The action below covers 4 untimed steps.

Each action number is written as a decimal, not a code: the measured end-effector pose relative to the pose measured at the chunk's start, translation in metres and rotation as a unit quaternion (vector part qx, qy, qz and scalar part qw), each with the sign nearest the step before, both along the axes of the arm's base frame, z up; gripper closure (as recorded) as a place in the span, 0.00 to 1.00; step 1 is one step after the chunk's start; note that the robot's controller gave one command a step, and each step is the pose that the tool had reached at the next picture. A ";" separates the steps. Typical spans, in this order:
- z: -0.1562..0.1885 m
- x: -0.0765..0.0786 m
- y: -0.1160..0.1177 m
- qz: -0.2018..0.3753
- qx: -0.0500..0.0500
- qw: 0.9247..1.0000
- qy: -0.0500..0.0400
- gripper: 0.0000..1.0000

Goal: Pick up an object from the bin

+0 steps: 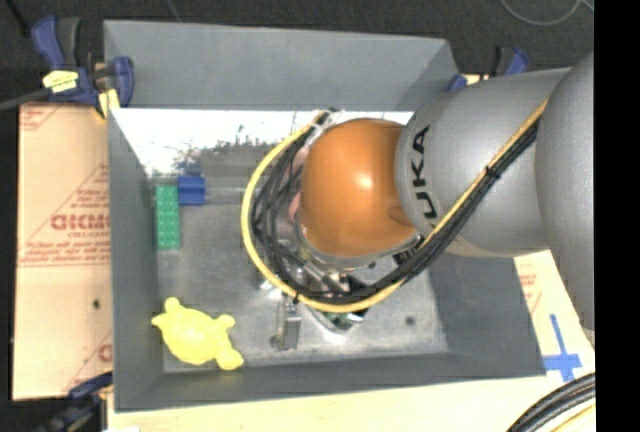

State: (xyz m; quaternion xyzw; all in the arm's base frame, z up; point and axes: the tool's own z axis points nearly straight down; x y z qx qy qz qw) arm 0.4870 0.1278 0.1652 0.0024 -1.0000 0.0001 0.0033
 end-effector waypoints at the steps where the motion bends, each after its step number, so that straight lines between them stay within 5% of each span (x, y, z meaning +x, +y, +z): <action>1: 0.004 0.002 -0.001 -0.002 0.001 1.000 -0.004 0.00; 3: -0.015 0.059 -0.024 0.015 0.001 1.000 -0.006 0.00; 4: -0.021 0.063 -0.038 -0.087 0.001 0.996 -0.004 0.00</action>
Offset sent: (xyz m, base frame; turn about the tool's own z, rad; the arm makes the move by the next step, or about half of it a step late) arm 0.1124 -0.0137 -0.0224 -0.2573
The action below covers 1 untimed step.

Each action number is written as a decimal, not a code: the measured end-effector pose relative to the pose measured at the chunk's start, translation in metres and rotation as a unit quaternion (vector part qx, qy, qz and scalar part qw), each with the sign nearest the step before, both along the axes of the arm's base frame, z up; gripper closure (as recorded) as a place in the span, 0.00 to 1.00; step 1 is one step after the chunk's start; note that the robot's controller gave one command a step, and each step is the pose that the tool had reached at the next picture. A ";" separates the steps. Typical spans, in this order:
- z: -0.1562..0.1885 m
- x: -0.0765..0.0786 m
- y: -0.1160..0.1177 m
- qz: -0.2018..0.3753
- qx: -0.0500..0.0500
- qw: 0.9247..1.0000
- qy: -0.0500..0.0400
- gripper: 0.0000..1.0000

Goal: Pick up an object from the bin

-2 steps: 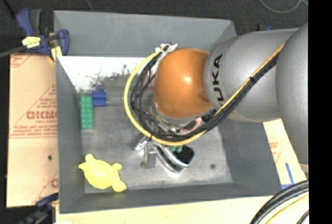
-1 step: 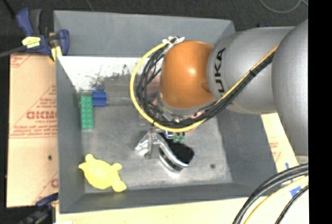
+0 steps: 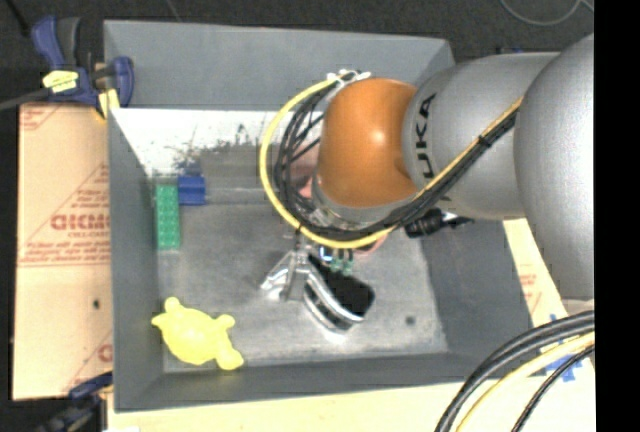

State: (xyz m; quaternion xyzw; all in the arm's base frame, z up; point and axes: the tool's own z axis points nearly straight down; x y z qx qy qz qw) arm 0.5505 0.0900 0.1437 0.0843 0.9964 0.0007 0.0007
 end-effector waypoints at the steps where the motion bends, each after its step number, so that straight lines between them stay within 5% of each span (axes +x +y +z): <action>1: -0.051 0.008 -0.056 0.109 0.001 0.994 -0.003 1.00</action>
Offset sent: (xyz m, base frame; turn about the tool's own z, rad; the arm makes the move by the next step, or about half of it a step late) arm 0.0000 0.0000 0.0000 0.0000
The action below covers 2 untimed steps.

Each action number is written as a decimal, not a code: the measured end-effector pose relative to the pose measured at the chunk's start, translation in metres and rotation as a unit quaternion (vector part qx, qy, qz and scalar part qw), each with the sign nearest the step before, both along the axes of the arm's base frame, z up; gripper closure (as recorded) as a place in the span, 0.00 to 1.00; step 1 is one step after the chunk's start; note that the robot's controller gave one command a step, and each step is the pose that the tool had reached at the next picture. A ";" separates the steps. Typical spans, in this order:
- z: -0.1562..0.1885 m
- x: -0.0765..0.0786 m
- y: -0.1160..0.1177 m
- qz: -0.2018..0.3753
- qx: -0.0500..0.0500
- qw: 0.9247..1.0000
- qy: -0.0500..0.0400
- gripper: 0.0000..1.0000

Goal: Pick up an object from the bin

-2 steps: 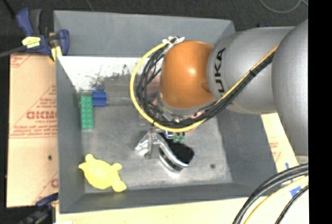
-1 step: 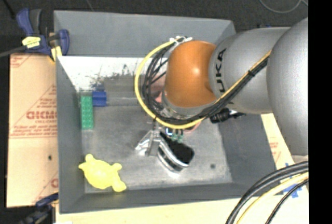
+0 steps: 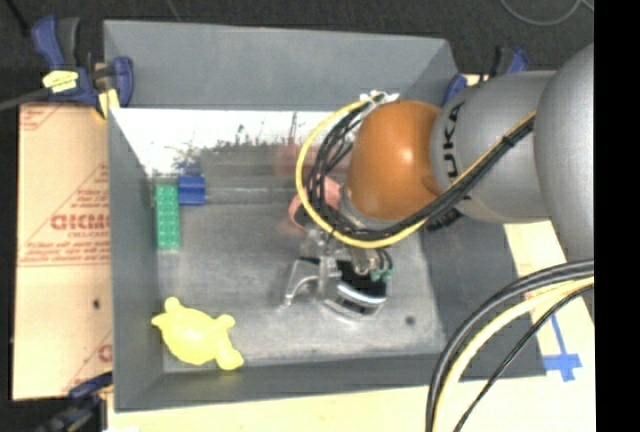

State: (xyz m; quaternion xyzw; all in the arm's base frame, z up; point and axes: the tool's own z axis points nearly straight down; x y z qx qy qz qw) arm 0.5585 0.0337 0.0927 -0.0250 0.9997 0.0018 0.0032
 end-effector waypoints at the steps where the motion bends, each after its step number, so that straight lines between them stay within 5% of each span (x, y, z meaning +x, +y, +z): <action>1: 0.000 0.000 0.000 0.000 0.000 1.000 0.000 1.00; 2: 0.010 -0.004 -0.002 0.005 0.001 1.000 0.000 1.00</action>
Offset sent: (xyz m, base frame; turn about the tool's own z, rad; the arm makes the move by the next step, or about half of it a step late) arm -0.0081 -0.0051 0.0174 -0.0173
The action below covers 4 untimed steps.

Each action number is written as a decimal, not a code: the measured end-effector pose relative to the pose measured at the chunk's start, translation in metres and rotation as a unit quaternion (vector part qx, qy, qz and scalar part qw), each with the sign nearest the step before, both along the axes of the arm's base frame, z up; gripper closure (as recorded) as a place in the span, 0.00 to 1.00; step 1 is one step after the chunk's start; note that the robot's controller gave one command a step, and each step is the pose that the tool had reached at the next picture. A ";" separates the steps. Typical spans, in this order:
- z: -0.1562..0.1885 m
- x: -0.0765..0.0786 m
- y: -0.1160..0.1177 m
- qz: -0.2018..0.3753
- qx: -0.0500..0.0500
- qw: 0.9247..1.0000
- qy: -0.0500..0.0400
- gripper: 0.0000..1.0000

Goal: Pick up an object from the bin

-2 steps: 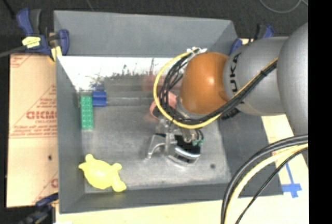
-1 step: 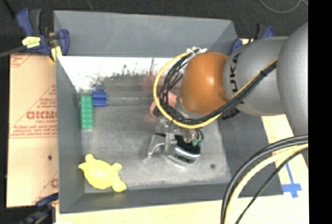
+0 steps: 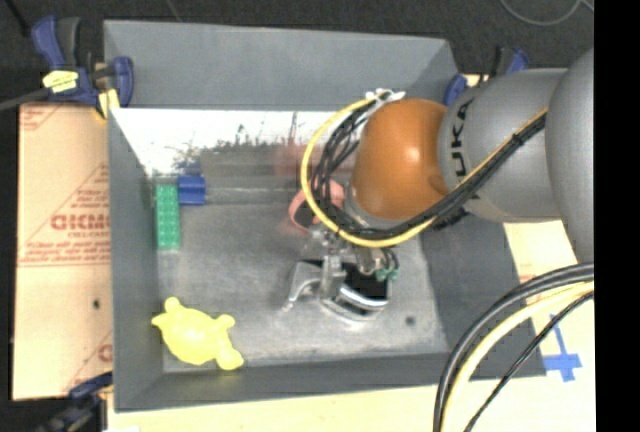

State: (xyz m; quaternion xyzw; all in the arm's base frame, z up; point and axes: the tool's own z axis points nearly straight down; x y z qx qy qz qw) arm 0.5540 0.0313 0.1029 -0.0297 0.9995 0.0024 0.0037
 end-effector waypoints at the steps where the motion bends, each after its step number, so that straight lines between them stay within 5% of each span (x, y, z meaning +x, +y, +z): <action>1: 0.003 0.003 -0.001 -0.001 0.000 1.000 0.001 1.00; 3: 0.047 0.010 -0.005 -0.010 0.000 1.000 0.000 1.00; 4: 0.090 0.006 -0.008 -0.014 0.000 1.000 0.007 1.00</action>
Offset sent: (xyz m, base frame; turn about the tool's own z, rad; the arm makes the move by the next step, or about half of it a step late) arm 0.0120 -0.0059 0.0409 0.0180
